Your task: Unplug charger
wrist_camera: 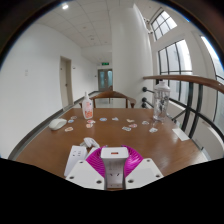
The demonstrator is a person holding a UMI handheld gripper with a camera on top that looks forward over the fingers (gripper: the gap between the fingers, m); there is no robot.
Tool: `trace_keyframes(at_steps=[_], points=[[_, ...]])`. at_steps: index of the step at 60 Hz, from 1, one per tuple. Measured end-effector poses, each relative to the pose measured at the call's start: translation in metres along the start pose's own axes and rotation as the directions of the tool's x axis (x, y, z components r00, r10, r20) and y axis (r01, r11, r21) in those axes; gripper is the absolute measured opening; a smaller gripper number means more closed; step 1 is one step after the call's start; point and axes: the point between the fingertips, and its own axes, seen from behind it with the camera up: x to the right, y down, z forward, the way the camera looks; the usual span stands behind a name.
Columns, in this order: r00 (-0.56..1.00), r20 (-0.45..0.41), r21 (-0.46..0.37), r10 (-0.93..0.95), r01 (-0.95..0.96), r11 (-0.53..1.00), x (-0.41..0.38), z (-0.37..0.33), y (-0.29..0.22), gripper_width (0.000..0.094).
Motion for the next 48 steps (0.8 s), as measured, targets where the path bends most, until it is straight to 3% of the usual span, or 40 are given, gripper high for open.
trace_keyframes(at_steps=[11,19,28,36,42,48], points=[[1.0,-0.007,0.017,-0.005,0.006,1.0,0.001,-0.003,-0.005,0.0165],[0.997,-0.066,0.223,-0.051,0.065,0.973,0.016,-0.039,-0.088,0.0164],[0.996,-0.081,0.277,-0.037,0.058,0.959,0.04,-0.079,-0.136,0.0166],[0.996,-0.092,0.191,-0.014,0.032,0.981,0.068,-0.081,-0.107,0.0175],[0.994,-0.105,0.058,-0.034,0.041,0.997,0.085,-0.063,-0.051,0.018],[0.998,-0.067,-0.073,-0.014,0.009,0.997,0.086,-0.045,0.002,0.0188]])
